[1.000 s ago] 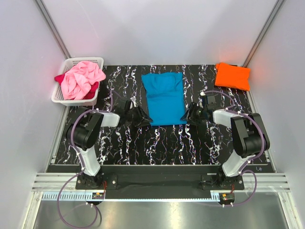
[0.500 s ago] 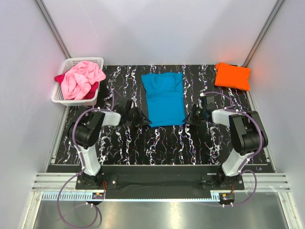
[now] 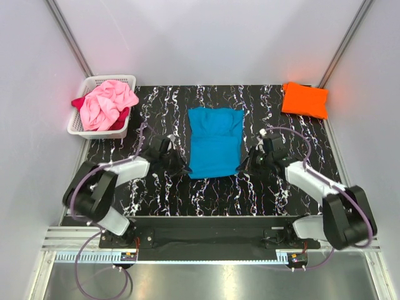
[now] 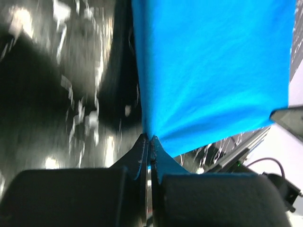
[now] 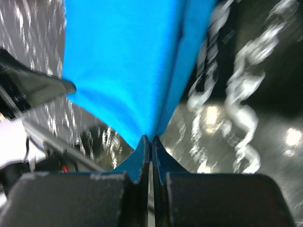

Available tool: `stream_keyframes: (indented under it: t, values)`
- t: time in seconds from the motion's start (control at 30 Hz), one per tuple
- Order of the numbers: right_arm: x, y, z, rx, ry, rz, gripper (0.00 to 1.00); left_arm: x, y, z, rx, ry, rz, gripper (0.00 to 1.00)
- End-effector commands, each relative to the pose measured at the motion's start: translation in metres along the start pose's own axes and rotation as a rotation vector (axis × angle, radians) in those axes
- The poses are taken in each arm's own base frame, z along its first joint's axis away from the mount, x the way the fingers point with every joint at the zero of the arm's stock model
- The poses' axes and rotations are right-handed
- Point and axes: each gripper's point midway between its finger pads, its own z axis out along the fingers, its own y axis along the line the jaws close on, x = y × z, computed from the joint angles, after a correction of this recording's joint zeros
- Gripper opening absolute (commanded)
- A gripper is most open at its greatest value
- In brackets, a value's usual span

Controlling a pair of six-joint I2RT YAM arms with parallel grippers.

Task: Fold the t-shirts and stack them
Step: Fold the tshirt

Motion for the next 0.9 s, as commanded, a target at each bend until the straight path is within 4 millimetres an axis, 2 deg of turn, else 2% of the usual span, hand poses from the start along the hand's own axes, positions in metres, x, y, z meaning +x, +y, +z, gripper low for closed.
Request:
stream_keyframes:
  t: [0.0,0.07,0.1,0.13,0.2,0.23,0.4,0.43,0.5,0.63,0.73,0.77,0.83,0.87]
  values:
    - [0.029,0.007,-0.014,0.037,0.02,-0.006,0.0,0.006,0.002,-0.031,-0.034,-0.07,0.06,0.0]
    - [0.044,0.015,-0.022,0.02,0.028,-0.03,0.0,0.011,-0.002,-0.042,-0.025,-0.09,0.081,0.0]
    - [0.048,0.015,-0.024,0.028,0.023,-0.013,0.0,0.021,0.001,-0.047,-0.039,-0.076,0.087,0.0]
    - [0.054,0.015,-0.029,0.023,0.022,-0.012,0.0,0.019,-0.008,-0.06,-0.02,-0.119,0.11,0.0]
    - [0.065,0.014,-0.035,0.032,0.033,0.007,0.0,0.031,-0.007,-0.07,-0.033,-0.111,0.123,0.0]
    - [0.069,0.017,-0.042,0.016,0.019,0.0,0.0,0.03,-0.013,-0.079,-0.02,-0.143,0.135,0.0]
    - [0.079,0.007,-0.063,0.06,0.004,0.01,0.0,0.043,-0.018,-0.095,-0.011,-0.145,0.15,0.0]
    - [0.075,0.013,-0.071,0.041,-0.022,-0.001,0.0,0.043,-0.019,-0.097,-0.009,-0.15,0.153,0.0]
    - [0.07,0.012,-0.078,0.056,-0.052,-0.017,0.0,0.041,-0.023,-0.1,-0.009,-0.161,0.16,0.0]
    - [0.045,0.026,-0.092,0.078,-0.124,-0.073,0.0,0.03,-0.029,-0.104,-0.034,-0.192,0.167,0.0]
    - [0.023,0.028,-0.092,0.131,-0.18,-0.117,0.0,0.012,-0.034,-0.108,-0.084,-0.251,0.167,0.0]
    - [0.013,0.025,-0.091,0.167,-0.213,-0.135,0.0,0.004,-0.041,-0.112,-0.089,-0.271,0.171,0.0]
    - [-0.006,0.024,-0.087,0.213,-0.258,-0.17,0.0,-0.009,-0.043,-0.11,-0.13,-0.299,0.172,0.0]
    - [-0.014,0.024,-0.085,0.235,-0.279,-0.195,0.0,-0.018,-0.055,-0.114,-0.117,-0.32,0.183,0.0]
